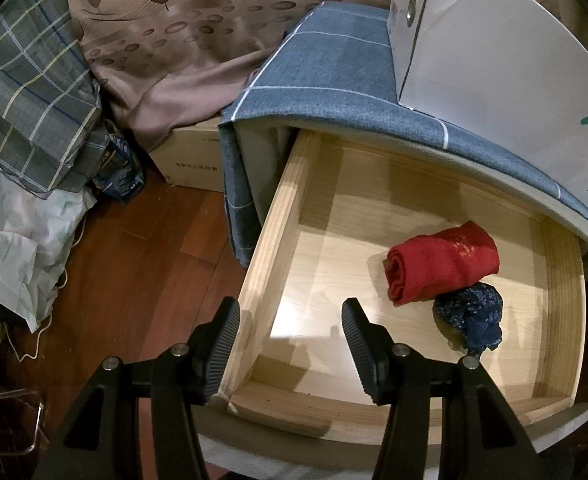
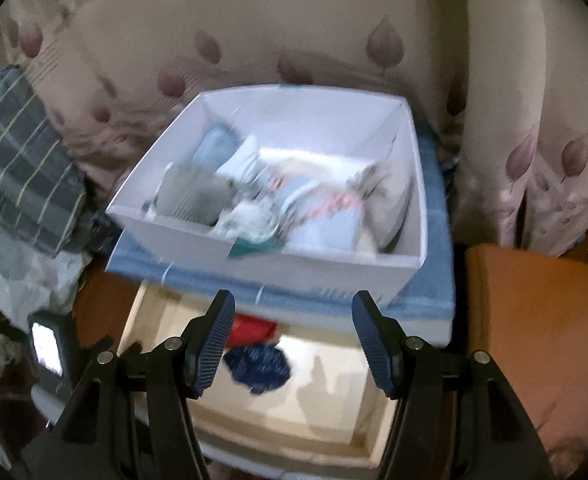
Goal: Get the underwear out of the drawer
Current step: 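Move the right gripper into the drawer and close it on the dark blue floral underwear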
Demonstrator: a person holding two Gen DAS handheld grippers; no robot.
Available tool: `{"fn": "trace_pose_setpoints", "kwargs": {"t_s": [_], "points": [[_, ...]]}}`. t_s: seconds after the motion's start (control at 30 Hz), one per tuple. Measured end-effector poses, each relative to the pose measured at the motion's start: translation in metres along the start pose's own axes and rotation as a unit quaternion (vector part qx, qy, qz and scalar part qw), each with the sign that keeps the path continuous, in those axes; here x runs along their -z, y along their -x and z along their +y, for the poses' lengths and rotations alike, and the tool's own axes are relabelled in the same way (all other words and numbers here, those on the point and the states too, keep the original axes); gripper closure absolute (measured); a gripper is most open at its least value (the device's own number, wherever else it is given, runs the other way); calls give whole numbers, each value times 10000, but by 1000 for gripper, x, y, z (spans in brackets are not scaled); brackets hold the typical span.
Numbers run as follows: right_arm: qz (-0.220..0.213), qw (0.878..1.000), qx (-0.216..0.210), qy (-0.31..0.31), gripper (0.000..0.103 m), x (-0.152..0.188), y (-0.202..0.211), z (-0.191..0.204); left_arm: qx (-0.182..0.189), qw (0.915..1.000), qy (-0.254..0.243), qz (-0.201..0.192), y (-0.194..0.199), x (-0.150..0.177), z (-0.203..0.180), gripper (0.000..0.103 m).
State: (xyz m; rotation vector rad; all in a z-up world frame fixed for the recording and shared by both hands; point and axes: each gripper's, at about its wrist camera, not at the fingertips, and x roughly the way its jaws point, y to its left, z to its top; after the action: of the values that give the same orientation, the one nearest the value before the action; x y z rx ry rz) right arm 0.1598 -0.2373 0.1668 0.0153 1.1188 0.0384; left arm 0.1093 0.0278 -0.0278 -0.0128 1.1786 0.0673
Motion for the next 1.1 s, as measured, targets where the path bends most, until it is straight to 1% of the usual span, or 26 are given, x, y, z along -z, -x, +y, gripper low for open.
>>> {"fn": "trace_pose_setpoints", "kwargs": {"t_s": [0.1, 0.2, 0.3, 0.37, 0.43, 0.53, 0.7, 0.93, 1.1], "points": [[199, 9995, -202, 164, 45, 21, -9, 11, -1, 10000, 1, 5, 0, 0, 0, 49], [578, 9970, -287, 423, 45, 45, -34, 25, 30, 10000, 12, -1, 1, 1, 2, 49], [960, 9932, -297, 595, 49, 65, -64, 35, 45, 10000, 39, -20, 2, 1, 4, 49], [1218, 9899, -310, 655, 54, 76, -87, 40, 44, 10000, 52, -29, 2, 1, 4, 49], [1400, 9872, -305, 697, 58, 85, -108, 43, 53, 10000, 66, -34, 1, 1, 4, 49], [1594, 9838, -266, 781, 60, 94, -138, 47, 73, 10000, 57, -18, 0, 1, 4, 49], [1836, 9785, -234, 912, 62, 100, -175, 51, 80, 9999, 64, -8, 0, 0, 6, 49], [1847, 9769, -144, 1068, 62, 95, -205, 56, 96, 9999, 70, 5, -1, 0, 7, 49], [2016, 9705, 1, 1320, 62, 99, -231, 61, 53, 10000, 62, 35, -4, 0, 7, 49]]}}
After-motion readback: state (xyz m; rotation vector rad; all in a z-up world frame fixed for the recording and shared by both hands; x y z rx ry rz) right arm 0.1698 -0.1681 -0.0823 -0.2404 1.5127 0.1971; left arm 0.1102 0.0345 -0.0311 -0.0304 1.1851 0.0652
